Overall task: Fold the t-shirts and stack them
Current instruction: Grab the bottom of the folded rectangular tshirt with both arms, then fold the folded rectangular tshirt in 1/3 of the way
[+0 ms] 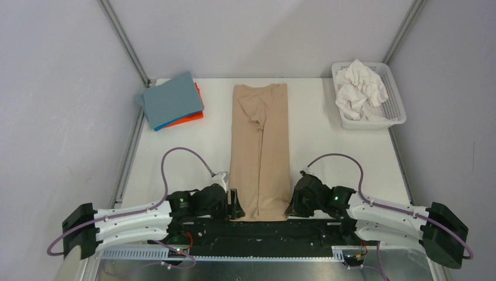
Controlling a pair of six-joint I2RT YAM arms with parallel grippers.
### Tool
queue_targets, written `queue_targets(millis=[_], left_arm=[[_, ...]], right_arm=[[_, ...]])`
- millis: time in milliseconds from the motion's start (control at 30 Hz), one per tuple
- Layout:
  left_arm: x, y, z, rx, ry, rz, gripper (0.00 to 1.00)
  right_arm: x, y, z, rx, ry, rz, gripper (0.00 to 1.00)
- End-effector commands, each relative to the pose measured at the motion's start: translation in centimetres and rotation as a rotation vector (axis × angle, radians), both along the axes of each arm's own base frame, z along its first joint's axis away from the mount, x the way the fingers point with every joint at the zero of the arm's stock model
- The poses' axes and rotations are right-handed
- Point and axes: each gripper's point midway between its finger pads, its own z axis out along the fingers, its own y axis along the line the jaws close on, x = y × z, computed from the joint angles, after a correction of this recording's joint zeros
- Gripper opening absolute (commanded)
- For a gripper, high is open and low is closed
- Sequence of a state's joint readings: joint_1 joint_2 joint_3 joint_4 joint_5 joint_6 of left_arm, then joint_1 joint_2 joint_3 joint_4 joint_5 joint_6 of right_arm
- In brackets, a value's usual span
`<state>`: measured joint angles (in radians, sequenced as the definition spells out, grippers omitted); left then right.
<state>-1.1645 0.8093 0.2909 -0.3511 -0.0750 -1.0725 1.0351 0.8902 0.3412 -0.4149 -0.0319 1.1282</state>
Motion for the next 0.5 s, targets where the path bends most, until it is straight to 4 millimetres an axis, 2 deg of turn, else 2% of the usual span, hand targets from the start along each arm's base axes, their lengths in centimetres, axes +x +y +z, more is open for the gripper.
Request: queue_targets(millis=[0, 100, 133, 233, 267, 333, 467], left_arm=[[-0.9, 0.6, -1.5, 0.034, 0.06, 0.037, 0.61], [-1.0, 0.7, -1.9, 0.047, 0.075, 0.045, 0.44], [-1.1, 0.7, -1.9, 0.044, 0.081, 0.043, 0.41], [-1.4, 0.6, -1.8, 0.033, 0.089, 0.035, 0.21], [-1.6, 0.6, -1.8, 0.028, 0.096, 0.033, 0.12], [-1.9, 0.4, -1.6, 0.014, 0.105, 0.027, 0.02], [-2.3, -0.5, -0.3, -0.026, 0.083, -0.009, 0.0]], right_arm=[[-0.2, -0.6, -0.7, 0.023, -0.009, -0.057, 0.07], [-1.2, -0.5, -1.1, 0.046, 0.023, -0.041, 0.0], [-1.6, -0.7, -1.5, 0.042, 0.038, -0.043, 0.0], [-2.4, -0.8, -2.0, 0.052, 0.056, -0.042, 0.0], [-2.6, -0.6, -1.9, 0.063, 0.059, -0.04, 0.0], [-2.9, -0.1, -1.4, 0.094, 0.05, -0.026, 0.0], [-2.6, -0.1, -0.1, 0.097, -0.007, -0.015, 0.0]])
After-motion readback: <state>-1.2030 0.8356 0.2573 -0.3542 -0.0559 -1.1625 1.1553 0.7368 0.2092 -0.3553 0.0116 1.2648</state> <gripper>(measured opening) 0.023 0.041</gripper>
